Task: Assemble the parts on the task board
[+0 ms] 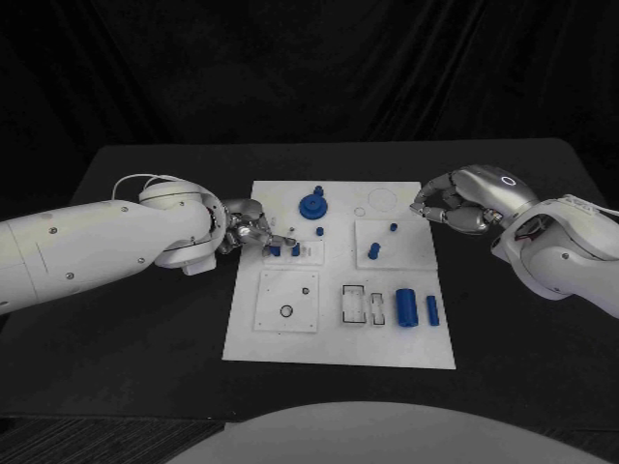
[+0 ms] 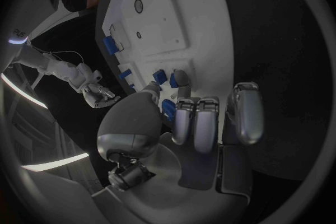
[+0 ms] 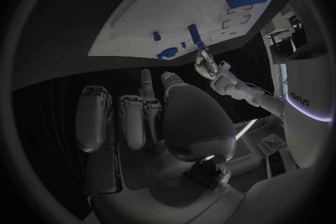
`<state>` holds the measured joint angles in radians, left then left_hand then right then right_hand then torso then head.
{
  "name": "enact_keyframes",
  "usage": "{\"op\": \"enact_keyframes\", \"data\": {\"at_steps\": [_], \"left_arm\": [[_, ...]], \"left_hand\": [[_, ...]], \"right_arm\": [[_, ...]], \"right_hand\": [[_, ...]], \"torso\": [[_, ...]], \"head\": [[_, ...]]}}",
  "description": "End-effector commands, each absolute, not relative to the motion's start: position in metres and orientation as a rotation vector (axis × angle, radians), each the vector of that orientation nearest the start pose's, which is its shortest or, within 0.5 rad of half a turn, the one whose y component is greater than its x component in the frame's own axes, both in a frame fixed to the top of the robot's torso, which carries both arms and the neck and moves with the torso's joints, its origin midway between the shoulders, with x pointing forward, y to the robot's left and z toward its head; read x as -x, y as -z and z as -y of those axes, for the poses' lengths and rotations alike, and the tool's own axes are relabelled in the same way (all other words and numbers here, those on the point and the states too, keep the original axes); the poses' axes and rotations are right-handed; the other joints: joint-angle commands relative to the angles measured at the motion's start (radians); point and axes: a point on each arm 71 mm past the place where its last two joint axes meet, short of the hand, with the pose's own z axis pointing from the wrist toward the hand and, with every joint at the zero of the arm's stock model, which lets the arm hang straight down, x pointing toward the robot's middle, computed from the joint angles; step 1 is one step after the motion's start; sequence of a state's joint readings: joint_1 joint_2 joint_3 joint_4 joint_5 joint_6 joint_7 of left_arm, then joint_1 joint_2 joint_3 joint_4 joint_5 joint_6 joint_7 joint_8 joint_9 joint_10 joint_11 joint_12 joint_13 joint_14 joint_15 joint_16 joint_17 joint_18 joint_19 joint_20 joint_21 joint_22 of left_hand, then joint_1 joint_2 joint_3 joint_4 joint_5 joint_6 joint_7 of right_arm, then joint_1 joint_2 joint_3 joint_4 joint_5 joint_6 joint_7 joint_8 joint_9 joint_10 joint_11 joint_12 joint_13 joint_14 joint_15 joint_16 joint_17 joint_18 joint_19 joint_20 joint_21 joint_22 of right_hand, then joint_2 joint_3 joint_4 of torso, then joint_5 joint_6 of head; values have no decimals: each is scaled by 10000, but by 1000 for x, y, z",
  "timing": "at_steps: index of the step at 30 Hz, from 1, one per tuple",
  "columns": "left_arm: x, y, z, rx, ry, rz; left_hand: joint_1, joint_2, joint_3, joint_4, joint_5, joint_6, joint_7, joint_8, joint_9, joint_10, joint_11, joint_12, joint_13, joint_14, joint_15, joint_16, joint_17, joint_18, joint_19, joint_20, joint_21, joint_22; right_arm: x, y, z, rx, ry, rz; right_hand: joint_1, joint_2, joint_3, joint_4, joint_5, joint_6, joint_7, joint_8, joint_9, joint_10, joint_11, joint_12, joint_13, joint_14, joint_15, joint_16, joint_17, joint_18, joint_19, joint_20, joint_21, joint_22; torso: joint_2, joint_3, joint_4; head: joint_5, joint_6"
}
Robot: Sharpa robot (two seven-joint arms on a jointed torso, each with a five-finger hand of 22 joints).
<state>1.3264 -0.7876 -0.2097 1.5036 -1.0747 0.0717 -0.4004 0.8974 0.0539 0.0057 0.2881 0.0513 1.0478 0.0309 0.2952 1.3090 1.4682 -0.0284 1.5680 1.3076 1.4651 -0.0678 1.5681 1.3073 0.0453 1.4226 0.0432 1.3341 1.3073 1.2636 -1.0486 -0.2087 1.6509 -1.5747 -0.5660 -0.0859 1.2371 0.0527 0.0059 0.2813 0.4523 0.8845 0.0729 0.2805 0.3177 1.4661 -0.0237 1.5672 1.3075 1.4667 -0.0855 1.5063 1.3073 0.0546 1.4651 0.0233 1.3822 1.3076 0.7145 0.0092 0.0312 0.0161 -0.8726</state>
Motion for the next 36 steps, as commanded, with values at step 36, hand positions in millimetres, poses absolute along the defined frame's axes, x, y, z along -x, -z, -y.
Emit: {"op": "enact_keyframes", "data": {"at_steps": [36], "left_arm": [[-476, 223, -196, 389, 4920, -22844]], "left_hand": [[3012, -528, 2430, -422, 5771, 117, -12, -1088, -1767, 1026, -47, 28, 2632, 1057, -47, 27, 2635, 125, 21, -17, 2, 1872]], "right_arm": [[-443, 188, 264, 2039, -5301, -14984]], "right_hand": [[116, -22, 148, 35, 514, 88, -18, -120, -40, 964, -12, -69, 2510, 818, -2, -52, 1539, -101, 289, 28, -61, 2045]], "torso": [[-19, 5, -19]], "head": [[91, 0]]}}
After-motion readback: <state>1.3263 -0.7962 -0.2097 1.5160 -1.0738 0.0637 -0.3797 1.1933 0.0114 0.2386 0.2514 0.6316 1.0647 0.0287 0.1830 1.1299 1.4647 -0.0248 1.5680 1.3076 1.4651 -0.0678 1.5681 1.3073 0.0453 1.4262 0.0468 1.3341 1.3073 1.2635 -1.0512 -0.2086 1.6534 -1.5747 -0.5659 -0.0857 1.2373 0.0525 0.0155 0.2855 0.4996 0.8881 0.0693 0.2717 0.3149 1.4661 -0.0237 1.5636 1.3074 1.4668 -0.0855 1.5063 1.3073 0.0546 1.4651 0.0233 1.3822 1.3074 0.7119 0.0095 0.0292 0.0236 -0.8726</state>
